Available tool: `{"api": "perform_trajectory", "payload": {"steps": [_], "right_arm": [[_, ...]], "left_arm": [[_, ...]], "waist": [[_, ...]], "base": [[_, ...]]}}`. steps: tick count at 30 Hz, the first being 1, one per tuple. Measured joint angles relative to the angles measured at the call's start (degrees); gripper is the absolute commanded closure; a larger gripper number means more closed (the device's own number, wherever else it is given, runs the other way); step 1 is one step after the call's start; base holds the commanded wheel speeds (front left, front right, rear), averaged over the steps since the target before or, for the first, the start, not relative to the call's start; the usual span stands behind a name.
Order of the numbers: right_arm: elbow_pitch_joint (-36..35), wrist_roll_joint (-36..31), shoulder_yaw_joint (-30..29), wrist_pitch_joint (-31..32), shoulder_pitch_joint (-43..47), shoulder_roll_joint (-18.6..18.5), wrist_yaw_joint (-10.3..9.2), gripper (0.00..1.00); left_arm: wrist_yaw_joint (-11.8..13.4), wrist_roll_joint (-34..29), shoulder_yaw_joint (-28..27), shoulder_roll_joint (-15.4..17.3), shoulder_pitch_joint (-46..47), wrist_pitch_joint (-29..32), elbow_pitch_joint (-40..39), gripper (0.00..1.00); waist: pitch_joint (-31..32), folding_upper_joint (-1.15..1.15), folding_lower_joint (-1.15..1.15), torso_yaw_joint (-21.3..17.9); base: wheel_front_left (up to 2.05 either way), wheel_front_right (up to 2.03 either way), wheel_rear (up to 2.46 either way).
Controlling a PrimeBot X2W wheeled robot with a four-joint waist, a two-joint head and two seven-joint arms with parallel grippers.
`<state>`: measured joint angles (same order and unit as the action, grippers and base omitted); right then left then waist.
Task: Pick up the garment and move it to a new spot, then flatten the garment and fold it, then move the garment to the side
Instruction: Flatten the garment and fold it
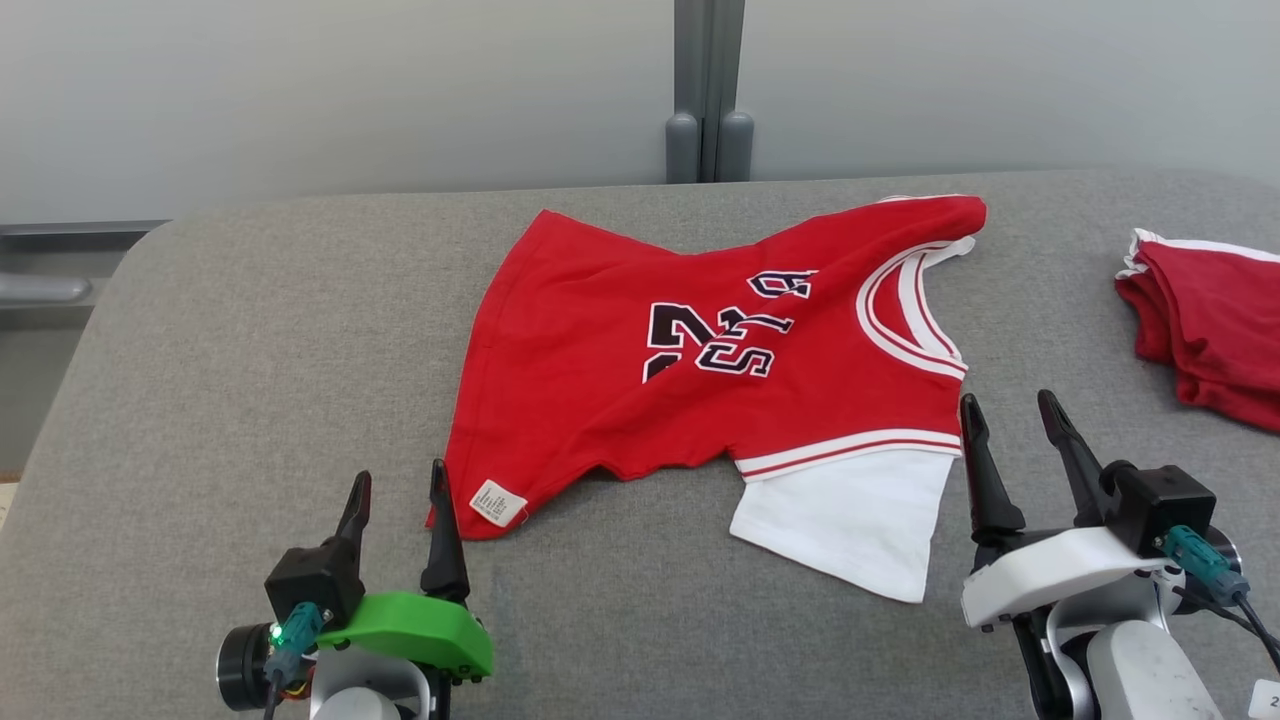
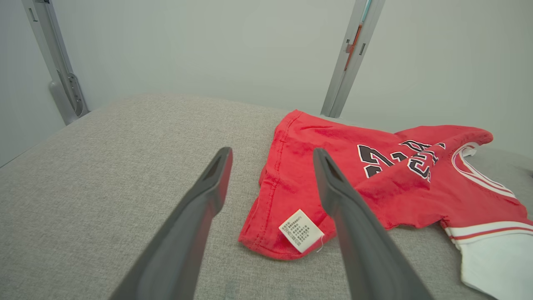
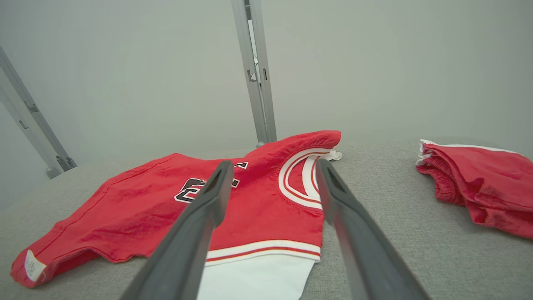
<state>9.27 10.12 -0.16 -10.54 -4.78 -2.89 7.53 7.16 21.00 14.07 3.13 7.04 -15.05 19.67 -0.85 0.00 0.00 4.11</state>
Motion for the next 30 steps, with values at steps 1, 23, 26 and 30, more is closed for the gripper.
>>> {"api": "perform_trajectory", "payload": {"steps": [1,23,26,30], "right_arm": [[-0.21,0.0,0.05,0.21,0.02,0.0,0.0,0.0],[1.16,1.47,2.83,7.97,2.31,0.03,0.0,0.0],[1.77,2.14,3.72,8.45,2.46,0.03,0.0,0.0],[2.74,2.48,4.76,8.51,2.55,0.04,0.0,0.0]], "left_arm": [[0.08,-0.07,0.01,-0.01,-0.01,0.01,0.0,0.0],[-1.47,10.31,-2.68,0.12,5.13,17.88,13.01,0.0],[-1.88,11.04,-2.91,0.14,6.55,18.59,15.15,0.0],[-2.63,12.45,-3.34,0.11,8.01,18.49,17.37,0.0]], "waist": [[0.0,0.0,0.0,0.01],[-2.61,0.0,0.0,-1.31],[-3.12,0.0,0.0,-2.17],[-3.76,0.0,0.0,-3.36]], "base": [[0.0,0.0,0.0],[0.0,0.0,0.0],[0.0,0.0,0.0],[0.0,0.0,0.0]]}}
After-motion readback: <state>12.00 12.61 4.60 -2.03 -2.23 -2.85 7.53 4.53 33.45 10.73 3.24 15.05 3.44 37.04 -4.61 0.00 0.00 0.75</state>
